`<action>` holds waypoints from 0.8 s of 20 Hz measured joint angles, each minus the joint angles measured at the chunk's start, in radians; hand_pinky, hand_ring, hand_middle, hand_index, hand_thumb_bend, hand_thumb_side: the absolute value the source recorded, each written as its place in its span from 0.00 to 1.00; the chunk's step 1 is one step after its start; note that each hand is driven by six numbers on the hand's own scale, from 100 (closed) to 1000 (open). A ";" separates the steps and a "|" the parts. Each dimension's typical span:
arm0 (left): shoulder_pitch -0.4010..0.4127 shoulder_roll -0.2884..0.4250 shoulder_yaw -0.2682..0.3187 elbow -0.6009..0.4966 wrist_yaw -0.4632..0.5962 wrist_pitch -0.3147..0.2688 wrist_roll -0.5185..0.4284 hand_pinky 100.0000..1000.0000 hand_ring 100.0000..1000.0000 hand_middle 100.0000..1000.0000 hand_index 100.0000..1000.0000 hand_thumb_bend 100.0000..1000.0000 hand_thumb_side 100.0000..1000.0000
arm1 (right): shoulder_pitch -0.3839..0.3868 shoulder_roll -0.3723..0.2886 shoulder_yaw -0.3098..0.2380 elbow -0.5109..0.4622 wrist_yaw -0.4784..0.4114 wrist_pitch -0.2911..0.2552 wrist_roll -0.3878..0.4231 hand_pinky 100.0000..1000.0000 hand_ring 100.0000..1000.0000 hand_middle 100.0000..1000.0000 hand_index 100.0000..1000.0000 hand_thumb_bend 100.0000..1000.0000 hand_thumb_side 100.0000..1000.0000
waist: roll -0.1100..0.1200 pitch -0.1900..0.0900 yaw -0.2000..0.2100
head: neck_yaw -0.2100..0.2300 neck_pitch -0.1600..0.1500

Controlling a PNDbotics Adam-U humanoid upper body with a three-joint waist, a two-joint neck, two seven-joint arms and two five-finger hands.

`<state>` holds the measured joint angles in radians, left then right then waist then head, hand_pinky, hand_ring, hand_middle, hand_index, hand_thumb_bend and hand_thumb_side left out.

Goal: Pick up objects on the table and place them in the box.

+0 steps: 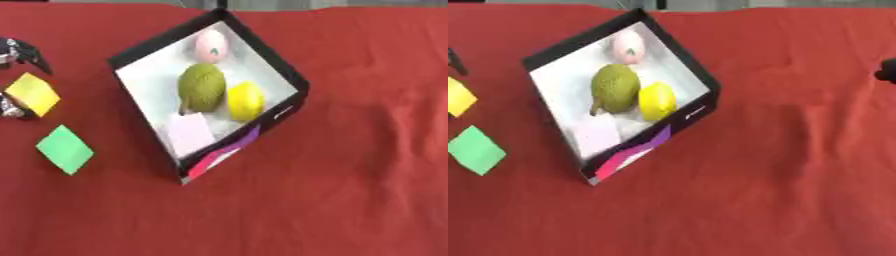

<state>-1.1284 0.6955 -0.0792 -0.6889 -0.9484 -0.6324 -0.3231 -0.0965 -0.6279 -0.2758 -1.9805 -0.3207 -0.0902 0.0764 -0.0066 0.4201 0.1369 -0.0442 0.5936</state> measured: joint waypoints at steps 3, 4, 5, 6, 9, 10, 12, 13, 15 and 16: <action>-0.002 -0.001 0.002 0.006 -0.005 0.005 0.013 0.70 0.71 0.56 0.65 0.51 0.00 | 0.000 0.001 0.000 0.000 0.006 0.002 0.002 0.94 0.77 0.70 0.94 0.00 0.53 | 0.001 0.000 -0.001 | 0.006 0.000; -0.002 -0.001 0.003 0.007 -0.005 0.005 0.014 0.70 0.70 0.55 0.64 0.51 0.00 | 0.000 0.001 0.000 0.000 0.008 0.002 0.002 0.94 0.77 0.70 0.94 0.00 0.53 | 0.001 0.000 -0.001 | 0.008 0.000; -0.003 -0.001 0.003 0.008 -0.004 0.005 0.014 0.69 0.68 0.54 0.63 0.51 0.00 | 0.000 0.001 0.001 0.000 0.008 0.003 0.003 0.94 0.77 0.70 0.94 0.00 0.53 | 0.002 0.000 -0.001 | 0.009 0.000; -0.003 -0.001 0.003 0.009 -0.004 0.004 0.013 0.68 0.66 0.53 0.62 0.50 0.00 | 0.000 0.001 0.001 0.000 0.009 0.003 0.003 0.94 0.77 0.70 0.94 0.00 0.53 | 0.002 0.000 -0.001 | 0.010 0.000; -0.004 -0.001 0.003 0.009 -0.002 0.006 0.007 0.66 0.62 0.49 0.58 0.51 0.00 | 0.000 0.001 0.002 0.000 0.009 0.003 0.003 0.94 0.77 0.70 0.94 0.00 0.53 | 0.002 0.000 -0.001 | 0.013 0.000; -0.005 -0.001 0.003 0.009 -0.002 0.006 0.006 0.66 0.61 0.48 0.57 0.51 0.00 | 0.000 0.001 0.003 0.000 0.009 0.003 0.003 0.94 0.77 0.70 0.94 0.00 0.53 | 0.002 0.000 -0.001 | 0.013 0.000; -0.006 -0.001 0.003 0.005 -0.001 0.007 0.006 0.65 0.60 0.46 0.54 0.51 0.00 | 0.000 0.001 0.004 0.000 0.009 0.003 0.003 0.94 0.77 0.70 0.94 0.00 0.52 | 0.002 0.000 -0.001 | 0.015 0.000; -0.006 -0.001 0.003 0.003 0.001 0.007 0.008 0.64 0.59 0.45 0.53 0.52 0.00 | 0.000 0.001 0.006 0.000 0.008 0.002 0.003 0.94 0.77 0.70 0.94 0.00 0.52 | 0.002 0.000 -0.001 | 0.015 0.000; -0.008 -0.001 0.003 -0.006 0.003 0.010 0.010 0.64 0.59 0.45 0.52 0.52 0.00 | 0.000 0.001 0.006 0.000 0.007 0.002 0.003 0.94 0.77 0.70 0.94 0.00 0.52 | 0.002 0.000 -0.001 | 0.015 0.001; -0.009 -0.001 0.003 -0.010 0.005 0.011 0.012 0.64 0.58 0.44 0.51 0.51 0.00 | 0.000 0.001 0.006 0.000 0.006 0.002 0.003 0.94 0.77 0.70 0.94 0.00 0.52 | 0.003 0.000 -0.001 | 0.015 0.002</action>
<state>-1.1373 0.6949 -0.0764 -0.6987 -0.9438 -0.6218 -0.3116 -0.0964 -0.6272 -0.2699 -1.9805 -0.3146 -0.0884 0.0799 -0.0040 0.4198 0.1363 -0.0288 0.5954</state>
